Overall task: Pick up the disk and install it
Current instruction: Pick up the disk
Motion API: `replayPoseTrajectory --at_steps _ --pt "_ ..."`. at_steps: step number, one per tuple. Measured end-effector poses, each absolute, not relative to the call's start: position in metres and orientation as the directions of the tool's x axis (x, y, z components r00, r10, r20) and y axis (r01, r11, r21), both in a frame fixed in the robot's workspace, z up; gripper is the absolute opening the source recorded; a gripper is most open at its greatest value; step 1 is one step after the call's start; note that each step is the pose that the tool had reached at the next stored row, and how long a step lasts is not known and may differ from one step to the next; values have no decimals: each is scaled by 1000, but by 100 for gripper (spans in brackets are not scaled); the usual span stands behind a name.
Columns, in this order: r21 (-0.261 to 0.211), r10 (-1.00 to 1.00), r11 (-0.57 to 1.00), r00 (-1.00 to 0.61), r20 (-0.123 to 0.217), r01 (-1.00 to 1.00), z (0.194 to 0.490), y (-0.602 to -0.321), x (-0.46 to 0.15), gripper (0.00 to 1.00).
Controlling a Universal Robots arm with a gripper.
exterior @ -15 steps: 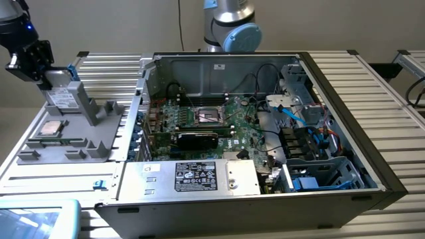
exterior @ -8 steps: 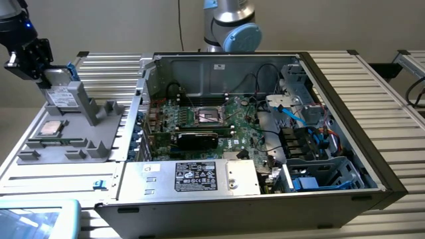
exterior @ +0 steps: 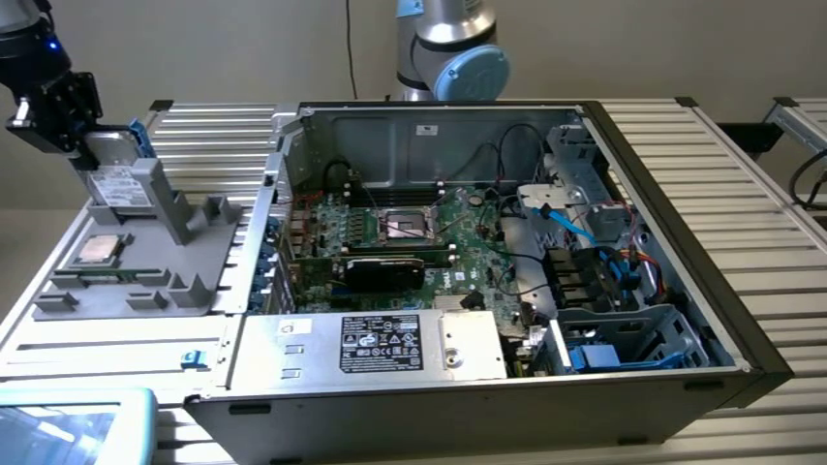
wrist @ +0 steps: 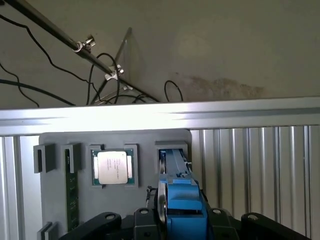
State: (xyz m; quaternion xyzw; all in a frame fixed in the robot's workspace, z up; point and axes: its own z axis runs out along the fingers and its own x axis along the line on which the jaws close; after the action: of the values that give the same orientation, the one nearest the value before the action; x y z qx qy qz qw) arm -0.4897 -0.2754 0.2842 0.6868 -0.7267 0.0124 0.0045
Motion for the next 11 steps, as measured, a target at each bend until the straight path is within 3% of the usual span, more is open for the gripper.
replayPoseTrajectory --at_steps 11 --pt "-13 -998 56 -57 23 -998 302 -275 -490 37"
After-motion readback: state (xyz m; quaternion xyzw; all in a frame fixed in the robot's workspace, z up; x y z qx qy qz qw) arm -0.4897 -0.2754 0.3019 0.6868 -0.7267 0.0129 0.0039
